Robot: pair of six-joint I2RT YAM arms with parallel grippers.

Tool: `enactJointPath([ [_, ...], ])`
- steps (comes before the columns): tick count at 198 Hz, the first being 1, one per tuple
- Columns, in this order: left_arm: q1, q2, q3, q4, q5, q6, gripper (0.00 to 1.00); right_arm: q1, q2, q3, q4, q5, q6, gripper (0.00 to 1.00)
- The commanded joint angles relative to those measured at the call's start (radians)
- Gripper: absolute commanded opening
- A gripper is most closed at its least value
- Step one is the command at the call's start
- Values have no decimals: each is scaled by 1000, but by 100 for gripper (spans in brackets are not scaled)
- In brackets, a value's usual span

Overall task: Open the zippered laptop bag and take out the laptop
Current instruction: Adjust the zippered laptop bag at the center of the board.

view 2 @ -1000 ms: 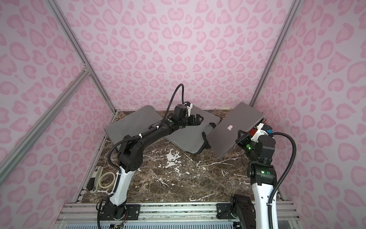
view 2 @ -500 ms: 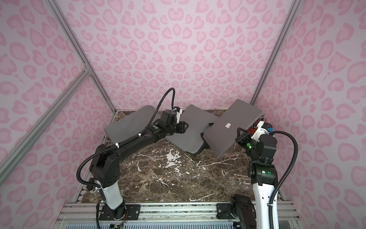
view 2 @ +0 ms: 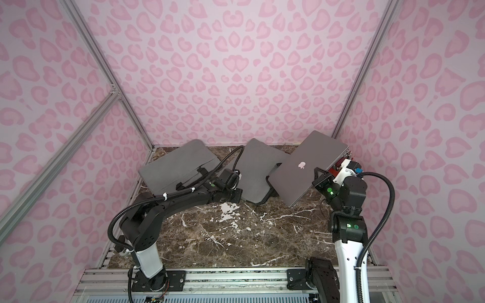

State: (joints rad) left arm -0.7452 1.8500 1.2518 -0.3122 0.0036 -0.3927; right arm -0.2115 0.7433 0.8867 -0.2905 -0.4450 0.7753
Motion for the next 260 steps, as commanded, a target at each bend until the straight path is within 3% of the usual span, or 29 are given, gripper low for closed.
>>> enactJointPath([
  [1,-15,20,13,-5,13,3,1,0,-3,7,162,-18,13,0],
  [75,-71,146,97,44,95,-20,1,0,-6,24,145,0,0,0],
  [143,-83,285,302,70,178,-14,1,0,-5,53,137,5,-7,0],
  [235,-109,480,518,183,299,-120,1,-3,-14,62,120,41,-16,0],
  [260,-108,466,541,189,268,-121,1,-6,-23,54,116,55,-11,0],
])
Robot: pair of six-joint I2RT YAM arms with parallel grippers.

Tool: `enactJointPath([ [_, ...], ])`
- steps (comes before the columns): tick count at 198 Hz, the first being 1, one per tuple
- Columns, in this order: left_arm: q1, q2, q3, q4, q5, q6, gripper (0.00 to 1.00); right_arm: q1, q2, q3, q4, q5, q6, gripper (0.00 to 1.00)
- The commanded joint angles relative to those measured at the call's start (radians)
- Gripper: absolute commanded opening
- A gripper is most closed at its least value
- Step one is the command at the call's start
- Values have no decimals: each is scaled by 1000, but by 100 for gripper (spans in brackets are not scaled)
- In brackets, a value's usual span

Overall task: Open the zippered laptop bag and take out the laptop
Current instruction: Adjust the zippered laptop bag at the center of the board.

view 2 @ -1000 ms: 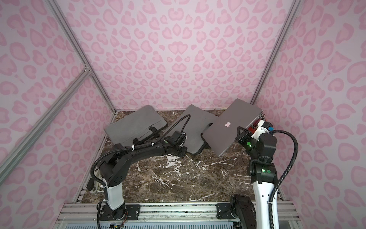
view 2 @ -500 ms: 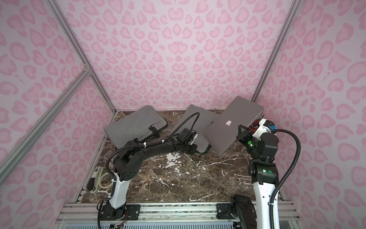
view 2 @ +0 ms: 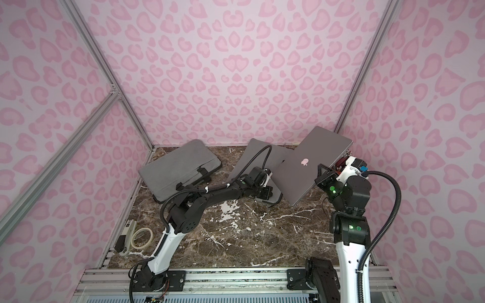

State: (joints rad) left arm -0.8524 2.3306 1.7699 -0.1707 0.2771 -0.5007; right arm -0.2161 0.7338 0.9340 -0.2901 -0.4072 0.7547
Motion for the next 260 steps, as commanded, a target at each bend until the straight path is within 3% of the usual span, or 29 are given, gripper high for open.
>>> enactJointPath([
  [1,-1,-18,22,46,-9,-12,1,-2,-14,7,115,17,9,0],
  [33,16,-175,-26,18,-97,62,1,-5,-17,-1,108,16,12,0],
  [63,51,-343,-113,-50,-202,114,14,-5,-28,-8,94,19,11,0],
  [84,97,-425,-167,-139,-263,97,34,-7,-31,-16,94,19,13,0],
  [96,120,-464,-207,-184,-300,62,52,-6,-32,-18,96,18,15,0],
  [118,161,-519,-302,-219,-307,-78,74,-6,-33,-26,101,18,17,0],
  [162,161,-563,-459,-223,-362,-334,82,-6,-30,-51,124,5,31,0],
  [190,154,-529,-435,-220,-378,-379,88,-6,-27,-65,142,-9,38,0],
  [260,151,-376,-354,-196,-343,-459,87,-7,-21,-73,157,-20,44,0],
])
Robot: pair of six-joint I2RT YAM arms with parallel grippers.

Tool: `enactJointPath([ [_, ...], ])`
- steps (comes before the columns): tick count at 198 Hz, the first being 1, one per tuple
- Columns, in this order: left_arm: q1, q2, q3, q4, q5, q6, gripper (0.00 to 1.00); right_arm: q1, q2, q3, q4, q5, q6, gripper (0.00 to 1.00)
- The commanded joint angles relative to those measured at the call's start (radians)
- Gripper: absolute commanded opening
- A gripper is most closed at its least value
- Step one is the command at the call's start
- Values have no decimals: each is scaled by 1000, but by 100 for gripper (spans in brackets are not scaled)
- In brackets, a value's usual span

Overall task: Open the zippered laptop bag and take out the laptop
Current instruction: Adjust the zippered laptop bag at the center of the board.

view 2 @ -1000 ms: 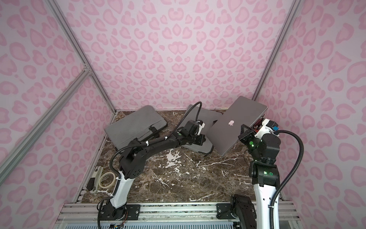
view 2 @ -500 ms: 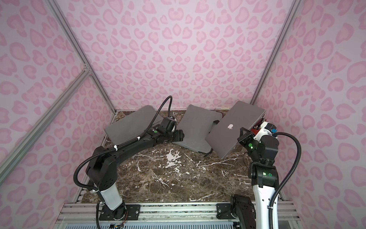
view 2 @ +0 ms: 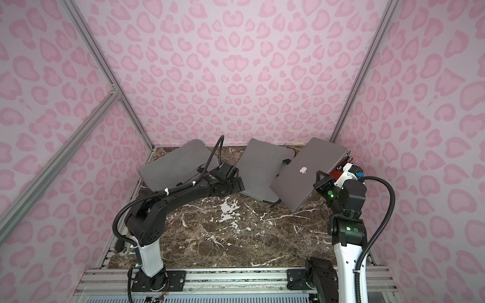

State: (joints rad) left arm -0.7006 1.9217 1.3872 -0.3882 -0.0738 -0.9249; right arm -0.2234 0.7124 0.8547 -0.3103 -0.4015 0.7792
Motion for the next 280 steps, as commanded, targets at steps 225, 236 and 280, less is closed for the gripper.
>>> enactJointPath([
  [225,128,295,326,-73,66,265,0,1,8,-6,197,-20,30,0],
  [236,142,329,400,-90,104,353,0,1,6,-6,195,-19,31,0],
  [280,186,507,726,-238,249,633,0,-1,-5,-21,194,-11,38,0],
])
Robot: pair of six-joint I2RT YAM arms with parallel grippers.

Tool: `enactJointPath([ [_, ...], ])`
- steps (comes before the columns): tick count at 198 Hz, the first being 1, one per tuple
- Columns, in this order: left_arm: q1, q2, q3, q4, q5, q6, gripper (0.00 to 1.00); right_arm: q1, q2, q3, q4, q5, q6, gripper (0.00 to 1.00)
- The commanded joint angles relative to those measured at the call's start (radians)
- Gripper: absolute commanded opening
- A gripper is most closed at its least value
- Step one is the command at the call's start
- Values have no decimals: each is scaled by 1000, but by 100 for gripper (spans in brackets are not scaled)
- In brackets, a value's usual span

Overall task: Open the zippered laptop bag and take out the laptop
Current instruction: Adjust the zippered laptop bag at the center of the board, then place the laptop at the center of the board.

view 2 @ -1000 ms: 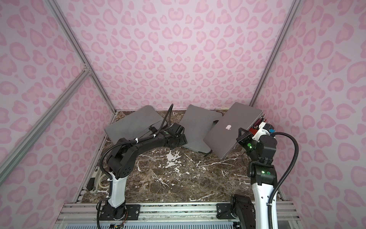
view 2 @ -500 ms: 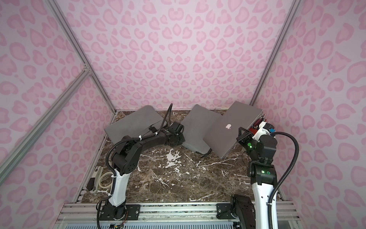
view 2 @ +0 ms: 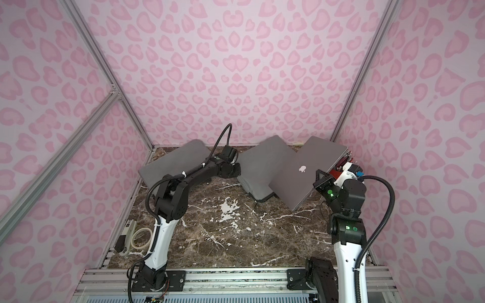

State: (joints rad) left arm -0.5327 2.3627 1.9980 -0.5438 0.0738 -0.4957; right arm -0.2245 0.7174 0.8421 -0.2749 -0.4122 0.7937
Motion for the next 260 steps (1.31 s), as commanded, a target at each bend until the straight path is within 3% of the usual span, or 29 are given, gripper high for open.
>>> enactJointPath([
  [1,19,70,122,-85,105,207,0,1,-11,-10,158,0,24,0],
  [29,49,142,248,-97,139,247,0,-1,-35,-59,187,1,60,0],
  [78,102,282,476,-55,337,286,0,-1,-132,-209,232,21,183,0],
  [155,151,388,552,-8,520,258,1,1,-436,-386,-44,176,341,0],
  [179,157,400,555,22,551,238,10,1,-425,-374,-134,174,323,0],
  [218,160,395,555,49,550,212,33,0,-400,-335,-246,193,284,0],
  [260,164,339,501,50,545,212,51,0,-452,-462,-182,121,368,0],
])
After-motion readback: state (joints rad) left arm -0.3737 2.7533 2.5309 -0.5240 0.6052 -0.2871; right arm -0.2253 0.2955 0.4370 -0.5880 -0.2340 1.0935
